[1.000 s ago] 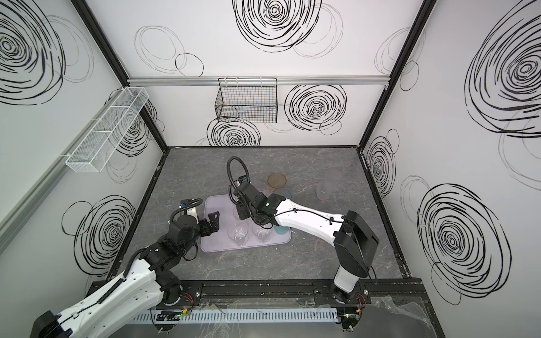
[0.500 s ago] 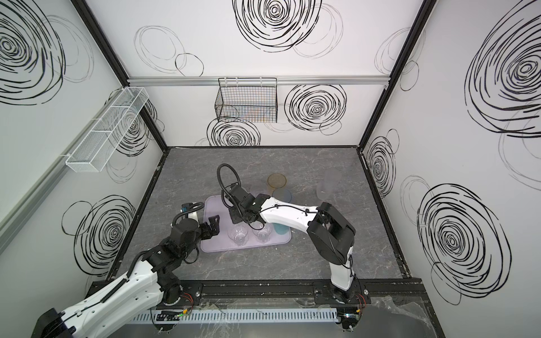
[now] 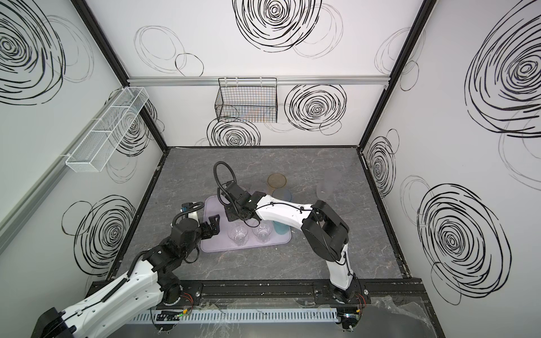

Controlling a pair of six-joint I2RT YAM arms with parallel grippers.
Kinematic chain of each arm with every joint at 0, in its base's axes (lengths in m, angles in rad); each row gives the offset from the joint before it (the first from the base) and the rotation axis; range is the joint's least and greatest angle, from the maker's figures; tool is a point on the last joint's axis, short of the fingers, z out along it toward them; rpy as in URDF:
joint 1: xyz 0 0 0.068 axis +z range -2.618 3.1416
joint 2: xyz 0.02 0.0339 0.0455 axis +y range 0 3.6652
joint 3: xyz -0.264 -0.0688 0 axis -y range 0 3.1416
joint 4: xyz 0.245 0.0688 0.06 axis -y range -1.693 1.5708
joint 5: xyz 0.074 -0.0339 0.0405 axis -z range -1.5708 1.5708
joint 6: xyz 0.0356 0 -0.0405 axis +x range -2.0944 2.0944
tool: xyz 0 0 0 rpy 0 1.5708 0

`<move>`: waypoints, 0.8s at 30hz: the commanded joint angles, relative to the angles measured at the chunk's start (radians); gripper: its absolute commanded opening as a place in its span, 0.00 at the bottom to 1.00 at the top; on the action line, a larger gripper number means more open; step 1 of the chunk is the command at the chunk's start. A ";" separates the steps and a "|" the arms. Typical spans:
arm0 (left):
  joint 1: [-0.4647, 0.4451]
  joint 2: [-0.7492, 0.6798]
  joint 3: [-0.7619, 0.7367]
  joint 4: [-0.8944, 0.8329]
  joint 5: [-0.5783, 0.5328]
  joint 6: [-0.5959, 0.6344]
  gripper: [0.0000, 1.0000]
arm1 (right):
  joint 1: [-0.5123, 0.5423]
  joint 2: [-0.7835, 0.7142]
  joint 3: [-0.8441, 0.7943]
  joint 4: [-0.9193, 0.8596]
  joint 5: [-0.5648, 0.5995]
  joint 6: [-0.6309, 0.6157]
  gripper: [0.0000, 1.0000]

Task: Place the glasses into the tray
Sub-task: 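Move the right gripper to the frosted white glass farthest from the robot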

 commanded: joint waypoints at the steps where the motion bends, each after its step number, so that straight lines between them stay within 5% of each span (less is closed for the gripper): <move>1: -0.002 0.000 0.010 0.035 -0.016 0.002 0.98 | -0.004 -0.006 0.033 -0.016 -0.020 -0.014 0.15; 7: 0.003 -0.015 0.068 0.012 -0.023 0.035 0.97 | -0.001 -0.097 0.086 -0.131 -0.008 -0.075 0.25; 12: -0.011 0.006 0.151 -0.020 -0.027 0.103 0.98 | -0.020 -0.199 0.077 -0.218 0.119 -0.087 0.28; 19: -0.236 0.128 0.302 -0.005 -0.159 0.304 0.96 | -0.133 -0.376 0.006 -0.212 0.307 -0.167 0.39; 24: -0.325 0.217 0.349 0.066 -0.179 0.326 0.96 | -0.307 -0.467 -0.064 -0.244 0.309 -0.179 0.40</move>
